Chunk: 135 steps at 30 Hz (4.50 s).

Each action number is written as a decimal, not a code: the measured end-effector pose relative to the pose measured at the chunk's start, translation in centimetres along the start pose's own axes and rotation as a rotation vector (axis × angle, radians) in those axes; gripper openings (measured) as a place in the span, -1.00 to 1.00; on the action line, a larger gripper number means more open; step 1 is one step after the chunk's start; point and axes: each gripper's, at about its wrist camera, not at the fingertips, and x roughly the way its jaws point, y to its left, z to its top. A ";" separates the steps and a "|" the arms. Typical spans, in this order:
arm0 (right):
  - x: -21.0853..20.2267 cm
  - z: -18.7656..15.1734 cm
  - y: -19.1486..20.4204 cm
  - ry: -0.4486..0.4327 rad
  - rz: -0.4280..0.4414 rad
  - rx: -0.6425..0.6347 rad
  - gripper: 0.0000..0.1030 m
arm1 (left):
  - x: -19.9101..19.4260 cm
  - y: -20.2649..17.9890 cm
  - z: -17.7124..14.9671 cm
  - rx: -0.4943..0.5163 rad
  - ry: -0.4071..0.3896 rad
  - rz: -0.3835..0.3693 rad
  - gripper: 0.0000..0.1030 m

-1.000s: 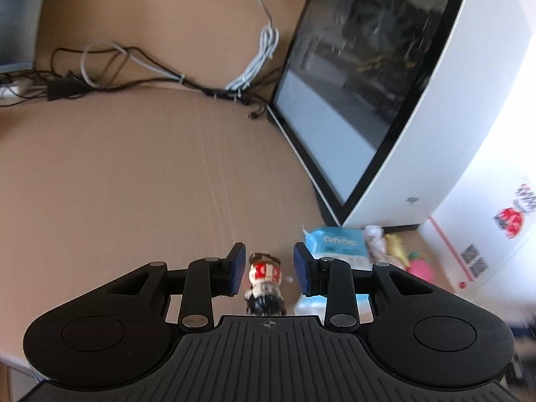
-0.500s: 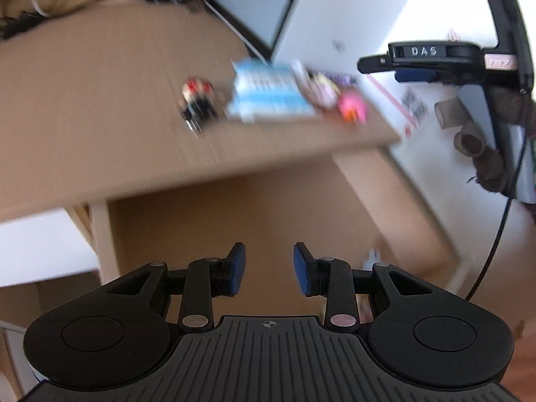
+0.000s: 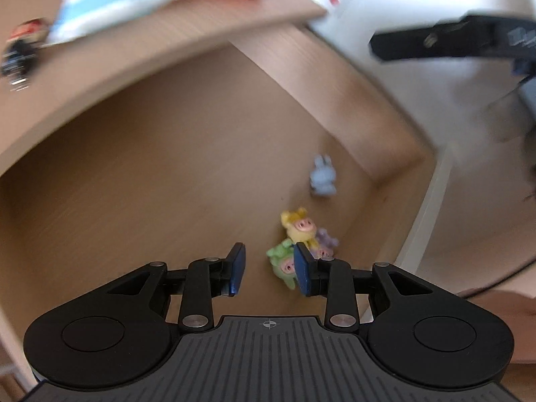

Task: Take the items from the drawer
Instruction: 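Set the figure on the desk with the left tool while the right tool places the snowflake there, then grasp the green plush figure with the left tool while the right tool reaches toward the yellow plush figure, then lift the green figure with the left tool while the right tool grasps the yellow plush figure, then place the green figure on the desk with the left tool while the right tool carries the yellow figure there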

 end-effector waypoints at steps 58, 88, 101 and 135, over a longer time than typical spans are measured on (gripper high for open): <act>15.4 -6.9 6.6 0.640 0.173 -0.183 -0.06 | -6.9 6.3 -7.4 -0.651 -0.169 0.067 -0.44; 1.7 -1.2 6.2 0.147 0.251 -0.153 -0.52 | -10.9 15.8 6.2 -0.527 -0.410 0.312 -0.43; 1.4 -0.5 3.1 0.128 0.210 -0.099 -0.52 | -14.0 13.3 4.5 -0.505 -0.548 0.374 -0.43; 2.1 0.2 2.2 0.160 0.223 -0.120 0.07 | -1.5 0.8 -0.8 -0.205 0.046 -0.110 -0.43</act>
